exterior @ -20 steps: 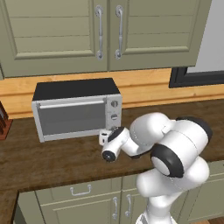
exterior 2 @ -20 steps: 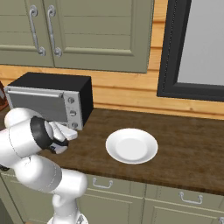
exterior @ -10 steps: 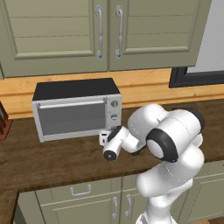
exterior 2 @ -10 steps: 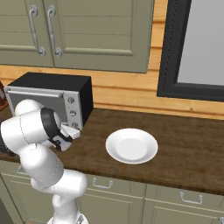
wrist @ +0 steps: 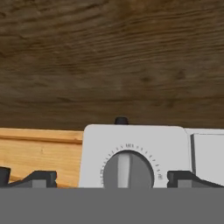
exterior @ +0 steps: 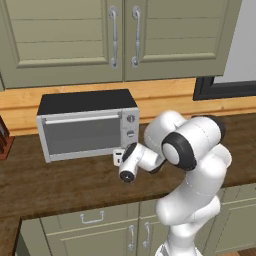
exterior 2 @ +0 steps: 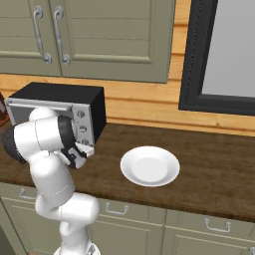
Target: Pick up the kebab skewer and baguette bread, and place them inside the toaster oven. Close the toaster oven door and start by setting the timer.
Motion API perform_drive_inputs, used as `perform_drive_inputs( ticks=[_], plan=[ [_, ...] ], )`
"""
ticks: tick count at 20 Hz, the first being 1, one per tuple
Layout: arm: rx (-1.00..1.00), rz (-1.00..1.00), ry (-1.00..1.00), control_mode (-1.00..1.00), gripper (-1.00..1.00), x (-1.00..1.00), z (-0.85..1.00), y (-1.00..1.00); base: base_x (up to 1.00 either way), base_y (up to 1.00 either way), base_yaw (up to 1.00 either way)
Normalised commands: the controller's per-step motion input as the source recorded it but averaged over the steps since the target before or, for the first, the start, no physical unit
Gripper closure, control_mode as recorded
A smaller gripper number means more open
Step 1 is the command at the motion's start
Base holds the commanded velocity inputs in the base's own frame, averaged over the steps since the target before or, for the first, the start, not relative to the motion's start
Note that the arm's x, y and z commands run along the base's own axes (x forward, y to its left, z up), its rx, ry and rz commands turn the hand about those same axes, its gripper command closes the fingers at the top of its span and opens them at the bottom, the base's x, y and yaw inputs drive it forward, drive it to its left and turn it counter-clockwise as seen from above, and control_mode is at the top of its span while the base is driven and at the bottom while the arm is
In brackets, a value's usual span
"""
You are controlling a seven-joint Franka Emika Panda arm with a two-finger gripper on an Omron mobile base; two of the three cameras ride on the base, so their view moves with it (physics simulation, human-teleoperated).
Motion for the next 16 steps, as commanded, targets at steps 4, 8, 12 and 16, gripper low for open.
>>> perform_drive_inputs(
  ticks=[4, 8, 12, 16],
  plan=[
    [-0.01, 0.04, 0.00, -1.00, -1.00, 0.32, -0.20, 0.00, 0.00, 0.00, 0.00],
    [0.00, 0.04, 0.00, -1.00, -1.00, 0.20, -0.14, 0.00, 0.00, 0.00, 0.00],
    [0.00, 0.04, 0.00, -1.00, -1.00, 0.09, -0.04, 0.00, 0.00, 0.00, 0.00],
    [-0.01, 0.00, 0.00, -1.00, -1.00, 0.00, -0.01, -0.17, 0.00, 0.00, 0.00]
  ],
)
